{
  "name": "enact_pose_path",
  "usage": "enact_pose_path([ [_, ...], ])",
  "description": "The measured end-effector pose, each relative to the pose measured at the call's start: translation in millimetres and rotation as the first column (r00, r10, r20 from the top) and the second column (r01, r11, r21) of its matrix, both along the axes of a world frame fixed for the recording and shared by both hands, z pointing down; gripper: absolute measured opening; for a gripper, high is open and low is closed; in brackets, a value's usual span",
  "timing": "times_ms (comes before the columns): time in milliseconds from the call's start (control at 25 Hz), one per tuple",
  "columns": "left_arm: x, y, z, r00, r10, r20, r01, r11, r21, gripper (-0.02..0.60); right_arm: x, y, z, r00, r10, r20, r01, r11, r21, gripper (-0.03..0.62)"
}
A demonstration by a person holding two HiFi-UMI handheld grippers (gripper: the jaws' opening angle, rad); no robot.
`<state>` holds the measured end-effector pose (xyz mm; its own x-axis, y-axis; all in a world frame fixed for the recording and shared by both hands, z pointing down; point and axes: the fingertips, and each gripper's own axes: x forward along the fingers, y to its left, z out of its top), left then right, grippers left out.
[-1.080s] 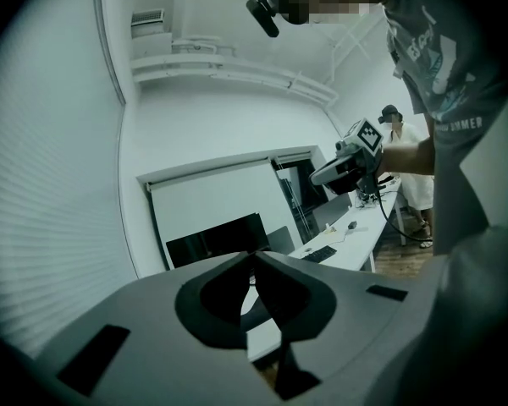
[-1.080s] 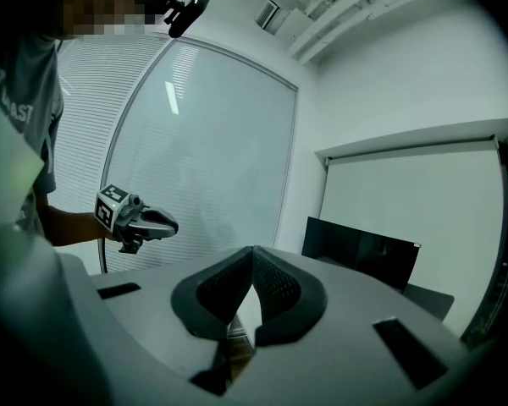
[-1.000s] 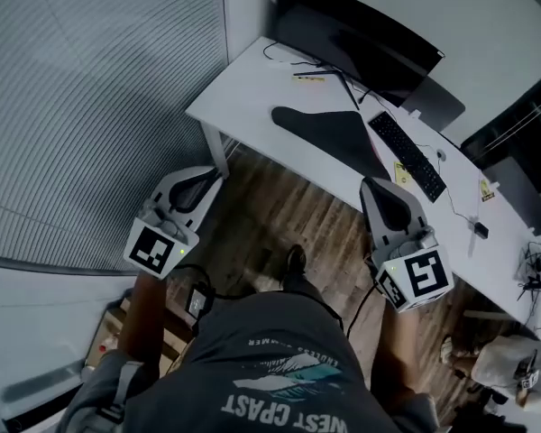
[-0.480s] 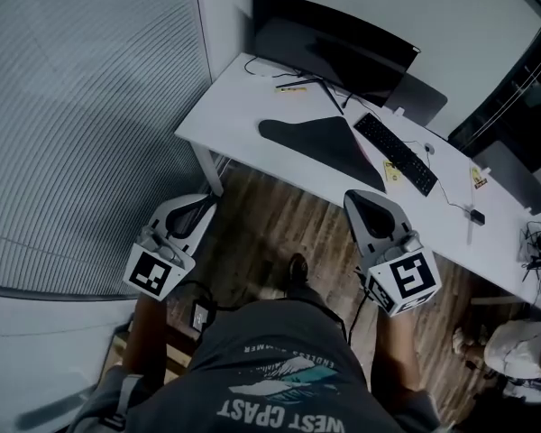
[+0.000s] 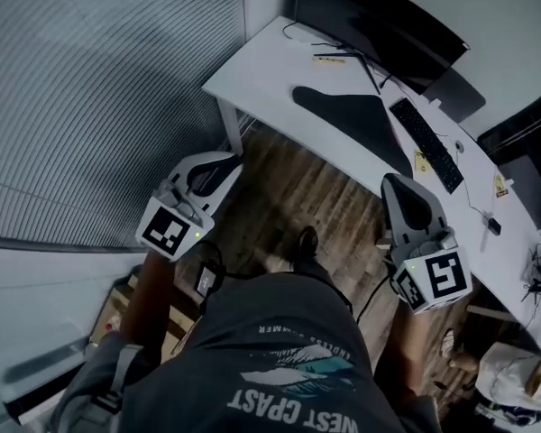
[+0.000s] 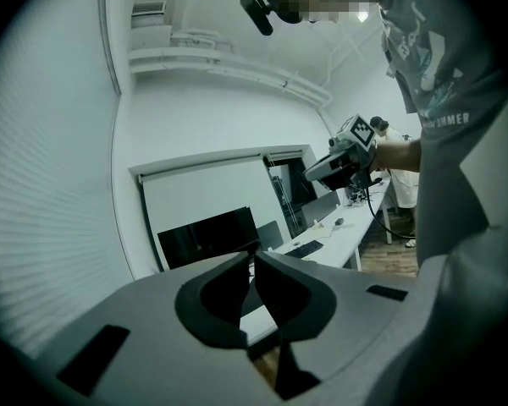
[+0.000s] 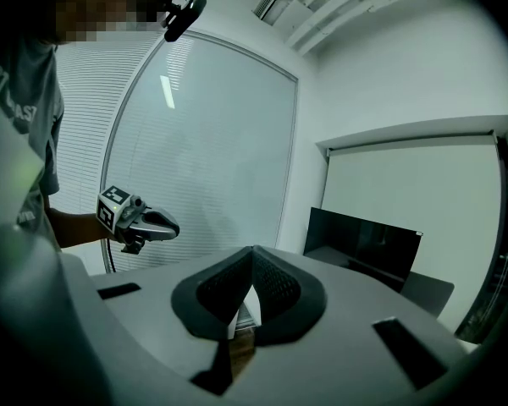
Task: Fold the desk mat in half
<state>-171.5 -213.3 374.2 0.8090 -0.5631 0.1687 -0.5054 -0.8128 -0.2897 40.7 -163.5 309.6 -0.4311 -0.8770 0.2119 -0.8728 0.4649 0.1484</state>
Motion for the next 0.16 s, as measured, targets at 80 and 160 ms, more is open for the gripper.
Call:
enact_pose_path([
  [80, 7.3, -11.8, 0.2, 1.0, 0.022, 0.009, -0.022, 0.999, 0.027, 0.035, 6.8, -4.0, -1.6, 1.0, 0.018, -0.002, -0.018, 1.0, 0.007, 0.025],
  [160, 12.5, -21.0, 1.8, 0.999, 0.042, 0.024, -0.044, 0.997, 0.062, 0.035, 11.4, -7.1, -0.5, 1.0, 0.03, -0.002, -0.03, 1.0, 0.007, 0.025],
])
